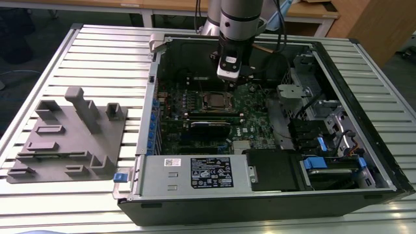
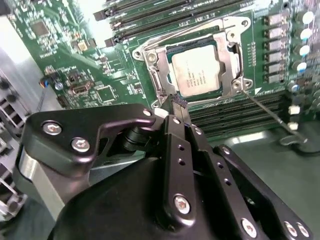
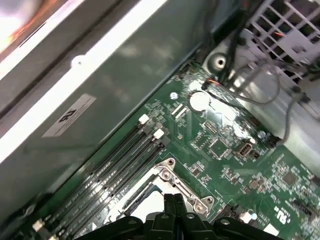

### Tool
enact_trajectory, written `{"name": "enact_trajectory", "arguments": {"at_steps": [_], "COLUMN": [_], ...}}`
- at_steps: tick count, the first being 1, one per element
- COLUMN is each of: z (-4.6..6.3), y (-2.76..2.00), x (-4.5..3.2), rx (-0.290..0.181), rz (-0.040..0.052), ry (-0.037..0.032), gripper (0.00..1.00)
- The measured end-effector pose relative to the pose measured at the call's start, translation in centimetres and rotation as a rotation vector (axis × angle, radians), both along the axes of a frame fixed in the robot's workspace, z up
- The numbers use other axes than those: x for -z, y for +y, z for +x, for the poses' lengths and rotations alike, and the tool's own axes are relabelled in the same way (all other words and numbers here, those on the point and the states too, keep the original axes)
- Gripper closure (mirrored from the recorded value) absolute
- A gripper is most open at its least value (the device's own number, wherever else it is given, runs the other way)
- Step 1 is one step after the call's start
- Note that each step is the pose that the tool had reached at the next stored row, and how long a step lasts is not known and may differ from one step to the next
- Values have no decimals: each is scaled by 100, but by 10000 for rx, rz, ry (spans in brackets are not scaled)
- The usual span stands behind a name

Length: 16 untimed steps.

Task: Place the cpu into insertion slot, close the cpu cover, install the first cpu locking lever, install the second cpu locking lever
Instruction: 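Close the cpu cover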

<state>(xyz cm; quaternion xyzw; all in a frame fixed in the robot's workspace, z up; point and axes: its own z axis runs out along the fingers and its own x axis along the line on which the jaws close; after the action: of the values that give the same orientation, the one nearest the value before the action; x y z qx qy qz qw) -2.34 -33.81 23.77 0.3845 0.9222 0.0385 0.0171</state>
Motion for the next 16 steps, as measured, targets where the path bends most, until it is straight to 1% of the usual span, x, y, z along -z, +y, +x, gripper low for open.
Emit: {"name": "enact_trajectory", "arguments": {"at_steps": [16], "z": [0], "y": [0], "x": [19], "rx": [-2920], "rz": [-49], "ry": [-1], "gripper": [89]}}
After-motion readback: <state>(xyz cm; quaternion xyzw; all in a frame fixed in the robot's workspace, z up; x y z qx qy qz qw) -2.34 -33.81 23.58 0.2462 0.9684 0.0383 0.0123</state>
